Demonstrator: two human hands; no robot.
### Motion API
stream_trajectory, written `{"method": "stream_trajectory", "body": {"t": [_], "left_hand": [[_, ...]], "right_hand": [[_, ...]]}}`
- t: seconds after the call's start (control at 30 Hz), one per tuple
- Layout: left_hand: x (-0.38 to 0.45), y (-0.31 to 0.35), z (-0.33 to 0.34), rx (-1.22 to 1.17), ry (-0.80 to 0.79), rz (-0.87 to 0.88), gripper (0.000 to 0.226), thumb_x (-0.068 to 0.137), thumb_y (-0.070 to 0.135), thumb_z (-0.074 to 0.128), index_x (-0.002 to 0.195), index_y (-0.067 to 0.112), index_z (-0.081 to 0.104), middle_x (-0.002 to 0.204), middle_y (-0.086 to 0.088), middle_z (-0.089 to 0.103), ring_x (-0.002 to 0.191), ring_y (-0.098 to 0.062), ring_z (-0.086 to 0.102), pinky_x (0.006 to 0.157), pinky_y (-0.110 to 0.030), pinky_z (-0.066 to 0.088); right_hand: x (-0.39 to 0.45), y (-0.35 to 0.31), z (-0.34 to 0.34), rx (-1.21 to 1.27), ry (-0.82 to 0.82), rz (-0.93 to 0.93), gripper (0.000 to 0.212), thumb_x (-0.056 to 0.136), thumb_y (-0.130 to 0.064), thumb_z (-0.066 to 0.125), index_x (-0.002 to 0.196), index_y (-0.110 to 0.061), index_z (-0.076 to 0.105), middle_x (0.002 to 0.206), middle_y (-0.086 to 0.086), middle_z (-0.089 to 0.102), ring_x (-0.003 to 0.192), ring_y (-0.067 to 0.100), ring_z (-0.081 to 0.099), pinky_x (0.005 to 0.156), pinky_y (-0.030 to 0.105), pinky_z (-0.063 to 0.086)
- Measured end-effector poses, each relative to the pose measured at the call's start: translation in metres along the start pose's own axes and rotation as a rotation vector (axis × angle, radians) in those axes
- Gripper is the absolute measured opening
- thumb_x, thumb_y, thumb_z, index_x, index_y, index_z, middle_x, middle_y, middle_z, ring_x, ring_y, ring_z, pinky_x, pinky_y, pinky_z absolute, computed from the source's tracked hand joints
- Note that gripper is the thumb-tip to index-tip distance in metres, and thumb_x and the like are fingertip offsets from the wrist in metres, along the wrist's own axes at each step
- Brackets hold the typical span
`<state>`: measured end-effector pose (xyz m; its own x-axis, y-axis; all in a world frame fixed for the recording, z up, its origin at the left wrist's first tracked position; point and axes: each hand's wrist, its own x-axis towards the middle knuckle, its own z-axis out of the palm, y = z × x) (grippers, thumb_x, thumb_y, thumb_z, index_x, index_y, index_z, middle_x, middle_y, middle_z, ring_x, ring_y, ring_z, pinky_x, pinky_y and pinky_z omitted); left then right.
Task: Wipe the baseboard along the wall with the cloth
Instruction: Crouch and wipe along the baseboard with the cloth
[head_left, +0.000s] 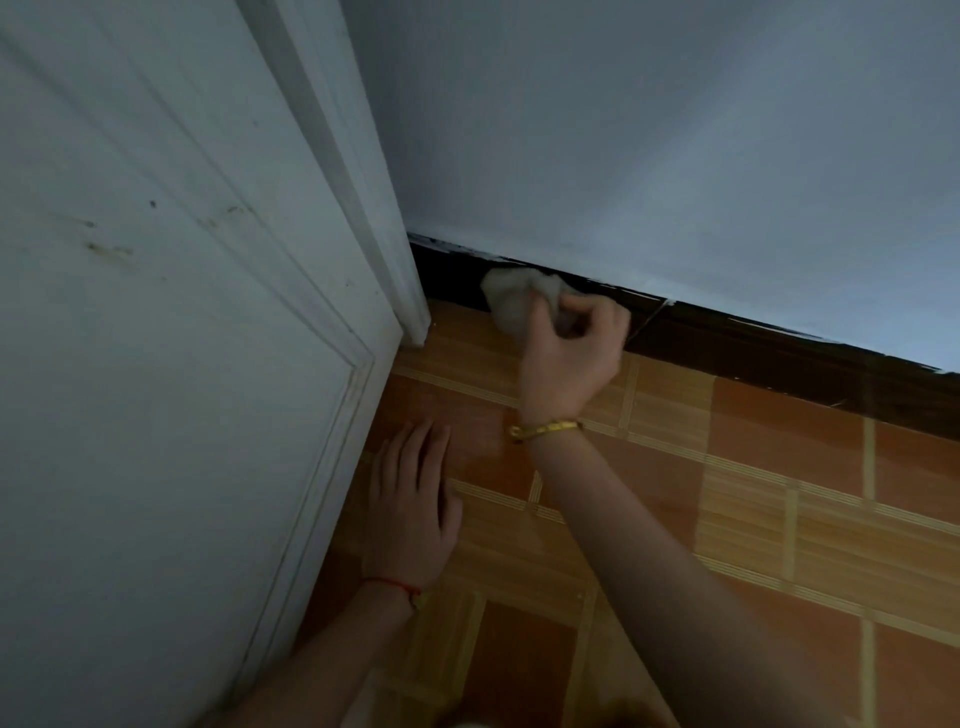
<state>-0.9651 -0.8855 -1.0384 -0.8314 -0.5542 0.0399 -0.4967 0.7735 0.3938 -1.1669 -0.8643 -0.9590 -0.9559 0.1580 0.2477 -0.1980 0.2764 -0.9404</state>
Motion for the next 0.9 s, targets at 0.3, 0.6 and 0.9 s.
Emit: {"method": "stream_trajectory", "body": {"t": [0.3,0.6,0.9], "left_hand": [[-0.001,-0.001,0.002,-0.022,0.008,0.003,0.056,0.095,0.027,0.043,0.149,0.012,0.042,0.154,-0.008,0.04,0.145,-0.026,0.031,0.122,-0.048,0.021],[-0.001,-0.001,0.002,-0.027,0.022,-0.001,0.056,0.094,0.026,0.045,0.149,0.013,0.043,0.154,-0.008,0.041,0.144,-0.026,0.032,0.12,-0.05,0.026],[-0.001,-0.002,0.003,-0.013,0.012,0.002,0.056,0.095,0.025,0.043,0.149,0.011,0.044,0.153,-0.011,0.042,0.143,-0.029,0.034,0.116,-0.057,0.033]], "right_hand": [[0.029,0.041,-0.055,-0.083,0.173,0.016,0.02,0.079,-0.014,0.073,0.084,-0.007,0.055,0.097,0.012,0.052,0.087,0.021,0.058,0.07,0.026,0.052],[0.0,0.036,-0.011,-0.141,-0.054,0.004,0.022,0.072,-0.006,0.078,0.081,-0.003,0.058,0.102,0.012,0.054,0.086,0.012,0.055,0.073,0.004,0.041],[0.043,0.041,-0.078,-0.109,0.233,0.037,0.023,0.084,-0.023,0.071,0.097,-0.009,0.059,0.101,0.0,0.051,0.092,0.012,0.056,0.077,0.022,0.05]]}}
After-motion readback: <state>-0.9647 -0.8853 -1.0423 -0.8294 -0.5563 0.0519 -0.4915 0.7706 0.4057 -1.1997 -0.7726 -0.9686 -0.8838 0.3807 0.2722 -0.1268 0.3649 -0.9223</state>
